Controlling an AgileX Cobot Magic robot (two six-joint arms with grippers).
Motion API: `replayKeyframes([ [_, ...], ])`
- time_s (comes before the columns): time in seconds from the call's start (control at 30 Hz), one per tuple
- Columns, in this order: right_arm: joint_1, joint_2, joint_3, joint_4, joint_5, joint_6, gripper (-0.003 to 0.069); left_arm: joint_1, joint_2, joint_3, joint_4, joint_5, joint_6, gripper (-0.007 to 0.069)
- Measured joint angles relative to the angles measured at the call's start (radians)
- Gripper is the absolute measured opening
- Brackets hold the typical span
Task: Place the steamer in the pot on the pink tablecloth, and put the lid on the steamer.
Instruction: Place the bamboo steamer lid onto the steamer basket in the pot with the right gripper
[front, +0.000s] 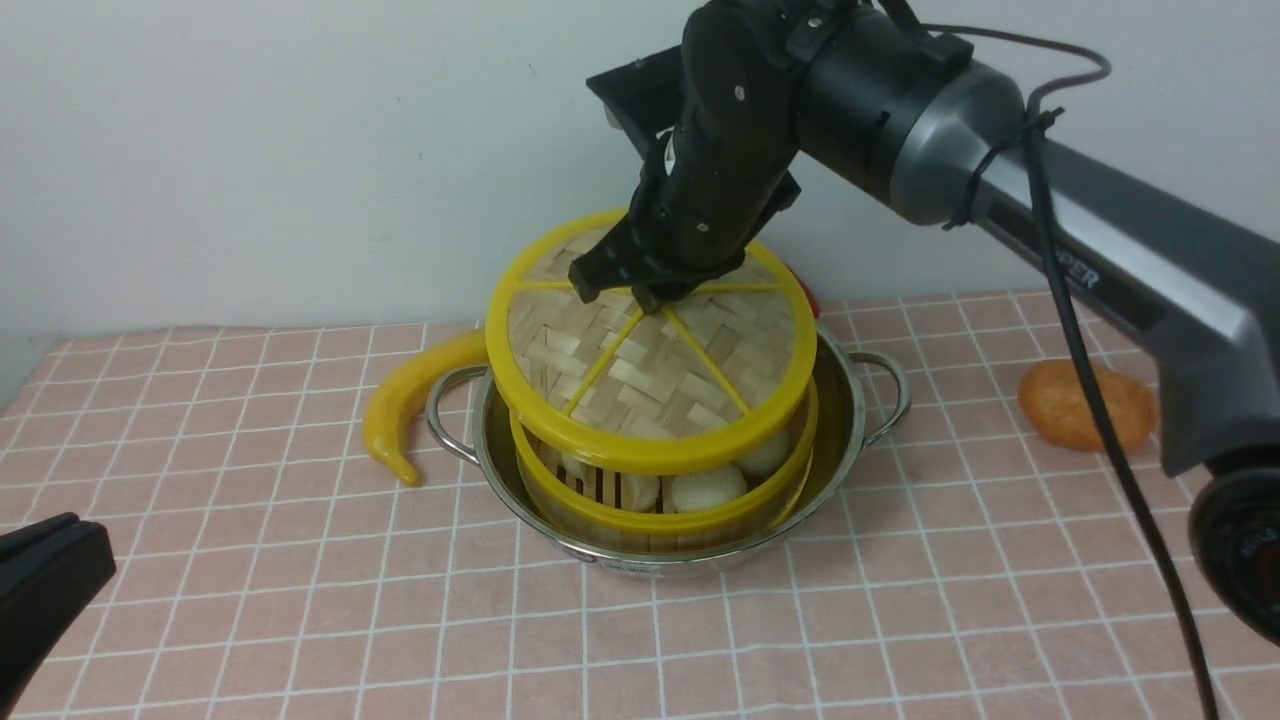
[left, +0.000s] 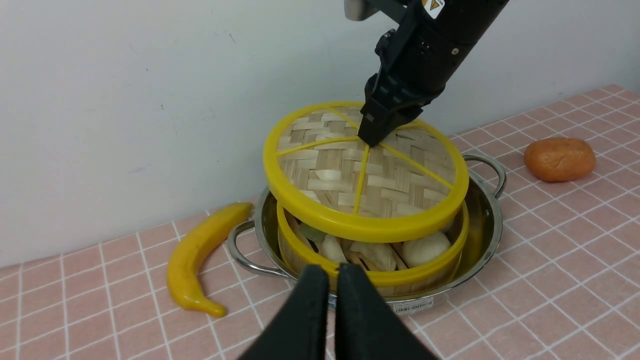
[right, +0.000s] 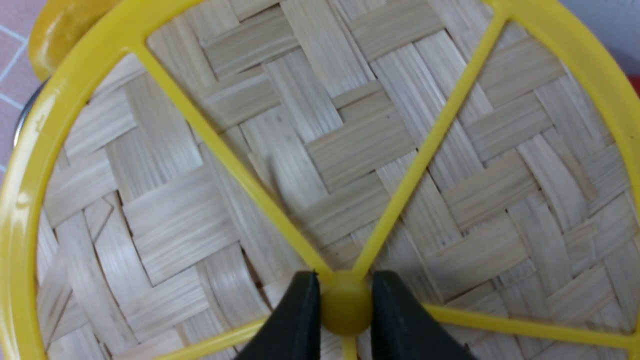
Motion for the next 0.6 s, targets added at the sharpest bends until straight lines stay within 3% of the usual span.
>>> replayKeyframes([
  [0.6,0.0,-0.083,0.033,0.0,-0.002,0.001,0.0143,0.0,0.0,0.0,0.0,0.0,0.0,0.0022],
])
